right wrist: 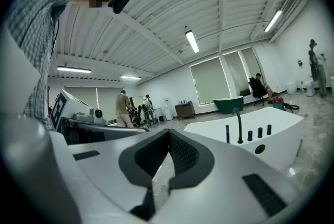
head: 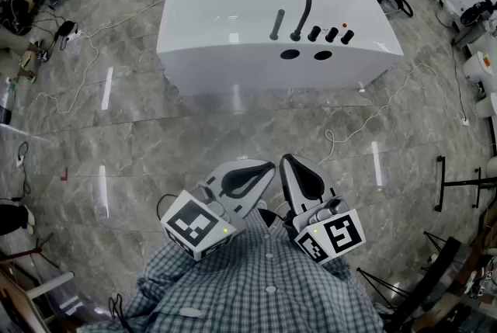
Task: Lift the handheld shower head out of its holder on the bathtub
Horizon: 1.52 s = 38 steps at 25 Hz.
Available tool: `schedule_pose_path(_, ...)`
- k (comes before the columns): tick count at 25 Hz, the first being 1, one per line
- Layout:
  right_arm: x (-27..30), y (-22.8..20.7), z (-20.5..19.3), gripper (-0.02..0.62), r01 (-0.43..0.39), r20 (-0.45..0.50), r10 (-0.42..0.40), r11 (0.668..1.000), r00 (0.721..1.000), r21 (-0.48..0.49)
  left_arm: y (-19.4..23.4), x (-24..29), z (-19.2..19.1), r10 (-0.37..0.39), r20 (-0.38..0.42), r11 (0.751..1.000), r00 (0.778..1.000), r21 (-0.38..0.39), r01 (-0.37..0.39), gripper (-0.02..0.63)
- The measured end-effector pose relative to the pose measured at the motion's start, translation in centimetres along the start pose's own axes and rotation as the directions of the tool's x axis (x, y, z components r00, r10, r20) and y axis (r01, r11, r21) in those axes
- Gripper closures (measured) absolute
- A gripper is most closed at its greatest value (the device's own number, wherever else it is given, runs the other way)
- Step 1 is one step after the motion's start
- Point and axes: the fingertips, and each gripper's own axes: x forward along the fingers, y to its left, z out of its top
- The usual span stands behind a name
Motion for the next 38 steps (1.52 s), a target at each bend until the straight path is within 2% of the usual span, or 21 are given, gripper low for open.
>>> schedule_pose_path(15,-0.4,0.3,0.2,0.578,-0.032,-0.002,0.032,0.999,0.999,0.029,-0.5,-0.2,0.0,0.031,0.002,0.999,1.0,-0.008,-0.031,0.597)
schedule_pose_path(21,-0.8,-1.1,0.3,0.577,-0.032,0.007,0.032,0.999,0.999,0.038,-0.7,0.3,0.1,0.069,0.008,0.998,0.998,0.0,-0.069,0.597)
schedule_pose_path(26,-1.5,-2.1,1.2,0.577,-0.037,0.032,0.039,0.997,0.999,-0.066,-1.1,1.4,0.0,0.106,0.013,0.994,0.994,-0.001,-0.106,0.597)
schedule_pose_path(32,-3.6,-3.9,0.6,0.577,-0.046,0.009,0.046,0.997,0.999,-0.058,-1.5,2.2,0.0,0.159,0.03,0.987,0.987,0.028,-0.16,0.597)
schedule_pose_path(38,-4.9,-5.9,0.6,0.577,-0.045,0.021,0.045,0.998,0.999,-0.041,-1.0,2.7,0.3,0.218,0.062,0.975,0.974,0.022,-0.22,0.597)
